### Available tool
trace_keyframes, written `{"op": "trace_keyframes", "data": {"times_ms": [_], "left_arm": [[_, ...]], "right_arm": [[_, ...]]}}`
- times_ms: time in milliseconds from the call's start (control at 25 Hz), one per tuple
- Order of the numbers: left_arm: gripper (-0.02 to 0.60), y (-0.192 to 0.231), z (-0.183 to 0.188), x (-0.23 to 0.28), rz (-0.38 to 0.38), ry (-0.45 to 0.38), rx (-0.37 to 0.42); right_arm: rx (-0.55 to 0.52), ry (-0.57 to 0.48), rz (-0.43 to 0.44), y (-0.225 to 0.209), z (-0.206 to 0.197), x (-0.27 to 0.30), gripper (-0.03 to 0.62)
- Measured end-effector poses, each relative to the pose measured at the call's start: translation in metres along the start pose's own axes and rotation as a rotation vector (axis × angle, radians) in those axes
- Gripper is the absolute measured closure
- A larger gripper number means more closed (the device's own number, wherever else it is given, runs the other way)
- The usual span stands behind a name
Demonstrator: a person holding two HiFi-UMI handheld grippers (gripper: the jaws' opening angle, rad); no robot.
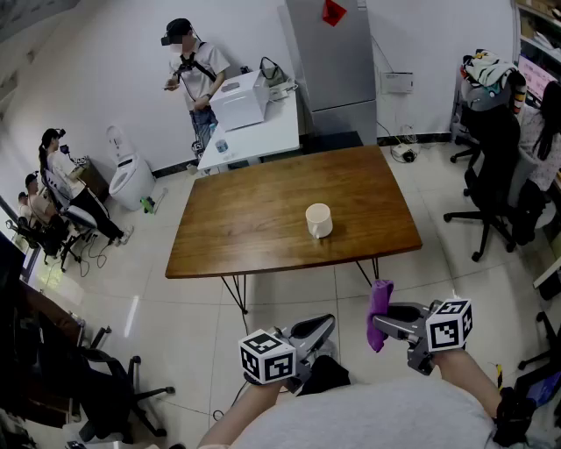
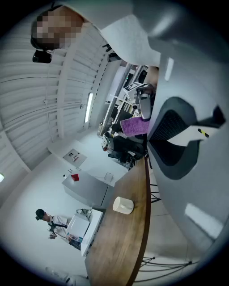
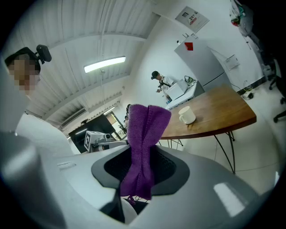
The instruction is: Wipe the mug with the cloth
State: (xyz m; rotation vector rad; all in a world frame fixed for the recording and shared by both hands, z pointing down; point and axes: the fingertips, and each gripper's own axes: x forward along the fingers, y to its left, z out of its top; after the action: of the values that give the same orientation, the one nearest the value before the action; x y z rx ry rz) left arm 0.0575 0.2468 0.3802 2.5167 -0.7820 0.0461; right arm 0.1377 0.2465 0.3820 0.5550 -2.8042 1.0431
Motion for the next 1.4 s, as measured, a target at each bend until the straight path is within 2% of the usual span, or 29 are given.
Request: {"op": "trace_keyframes", "data": {"times_ms": [160, 320, 520, 720, 840, 1040, 1120, 1400], "left_arm": [[0.581, 0.043, 0.018, 0.012, -0.019, 0.015, -0.016], [0.581, 0.105, 0.035, 0.029, -0.024, 0.059, -0.044], [0.581, 0.183, 0.066, 0.039, -0.026, 0.12, -0.026], [0.581, 0.241, 0.097, 0.048, -0.053, 0.146, -0.037], [0.563, 0.267, 0.096, 0.054, -0.057, 0.177, -0.036], [0.476, 0.306, 0.083, 0.079, -0.031, 0.217, -0.052], [0.464, 0.314, 0.074, 0.094, -0.028, 0.236, -0.053], [0.423, 0.332, 0.046, 0.139, 0.02, 0.297, -0.039]], "right_arm": [[0.033, -0.007, -0.019, -0.028, 0.025, 0.029, 0.467], [0.067, -0.005, -0.048, -0.067, 0.057, 0.068, 0.467], [0.104, 0.005, -0.076, -0.106, 0.098, 0.124, 0.467], [0.135, -0.009, -0.107, -0.136, 0.138, 0.167, 0.467], [0.16, -0.024, -0.126, -0.154, 0.145, 0.183, 0.467], [0.198, -0.018, -0.192, -0.197, 0.146, 0.187, 0.465], [0.222, -0.019, -0.205, -0.211, 0.142, 0.183, 0.465], [0.265, 0.008, -0.171, -0.238, 0.134, 0.183, 0.465]]}}
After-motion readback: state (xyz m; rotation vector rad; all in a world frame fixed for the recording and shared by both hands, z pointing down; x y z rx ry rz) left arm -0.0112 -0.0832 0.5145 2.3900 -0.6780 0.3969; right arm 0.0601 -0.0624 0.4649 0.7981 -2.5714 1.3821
